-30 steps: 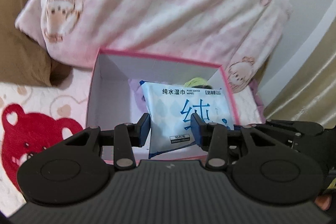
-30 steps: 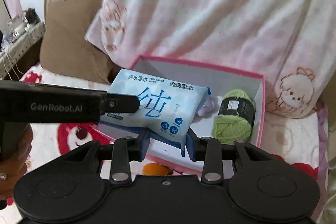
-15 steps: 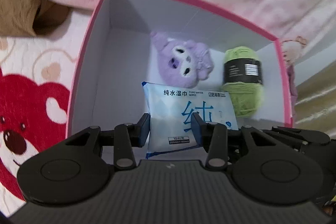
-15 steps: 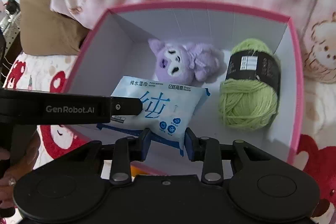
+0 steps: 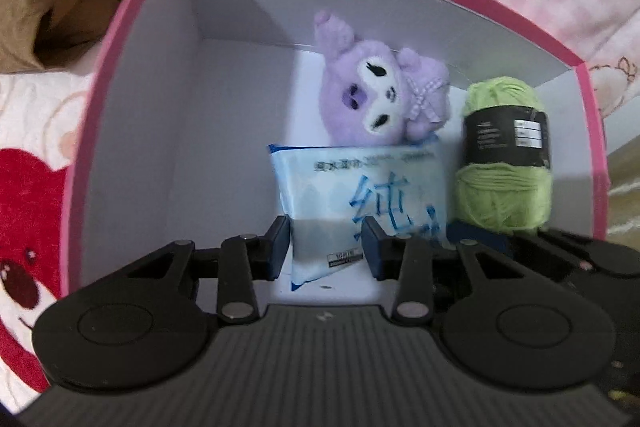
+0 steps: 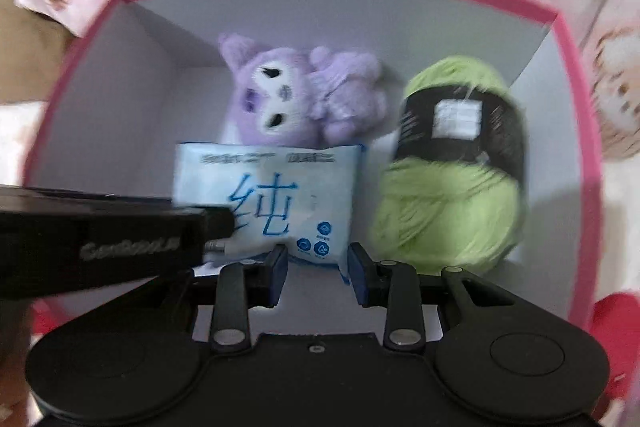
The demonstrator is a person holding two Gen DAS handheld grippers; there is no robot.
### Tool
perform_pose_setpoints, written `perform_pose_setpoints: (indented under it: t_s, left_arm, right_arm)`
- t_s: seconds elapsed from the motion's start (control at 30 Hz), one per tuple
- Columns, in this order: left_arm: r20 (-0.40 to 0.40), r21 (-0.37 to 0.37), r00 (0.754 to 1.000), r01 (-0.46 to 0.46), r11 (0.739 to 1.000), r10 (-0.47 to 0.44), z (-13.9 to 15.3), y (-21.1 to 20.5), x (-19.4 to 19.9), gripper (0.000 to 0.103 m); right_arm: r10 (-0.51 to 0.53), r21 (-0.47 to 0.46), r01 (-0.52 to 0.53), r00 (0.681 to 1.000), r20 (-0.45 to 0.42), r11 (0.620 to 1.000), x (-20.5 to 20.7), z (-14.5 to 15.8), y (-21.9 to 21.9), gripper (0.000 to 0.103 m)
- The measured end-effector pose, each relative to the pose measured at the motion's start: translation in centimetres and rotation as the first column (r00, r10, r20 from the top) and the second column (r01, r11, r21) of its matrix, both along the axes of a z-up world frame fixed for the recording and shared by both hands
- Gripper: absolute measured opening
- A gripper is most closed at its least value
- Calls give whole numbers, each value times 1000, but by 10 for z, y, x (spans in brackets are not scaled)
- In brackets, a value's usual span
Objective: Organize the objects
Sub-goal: 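Lift the wet-wipes pack into the pink box and open the left gripper, then withdraw the left gripper from the pink box toward the remaining items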
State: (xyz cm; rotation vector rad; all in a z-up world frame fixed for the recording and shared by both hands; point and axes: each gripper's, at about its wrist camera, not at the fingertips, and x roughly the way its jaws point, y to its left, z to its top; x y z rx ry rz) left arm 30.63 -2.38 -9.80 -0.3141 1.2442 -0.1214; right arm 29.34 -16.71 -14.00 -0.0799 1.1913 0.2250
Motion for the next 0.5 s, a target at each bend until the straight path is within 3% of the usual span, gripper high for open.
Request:
perform_pose_setpoints:
  t_s: [0.1,0.2,0.43,0.5]
  left_arm:
    - [31,44,999,11,999,-12,1,-5,1,38]
    - [63,29,998,10,1000,-12,2,-1,-6,38]
    - [182,66,979,81,995,-92,37,1,-35,45]
    - [199,44,974,105,993,-112,54,5,-44,46]
  right_arm:
    - [-16,64,17,1000,-13,998,0,2,-8,39]
    - [7,102,-9,1000,15,995,-12,13,-14,46]
    - [106,140,-128,982,156,982,-54,75,-20,50]
    - [133,134,-158,975,177,978,-61,93,-22,53]
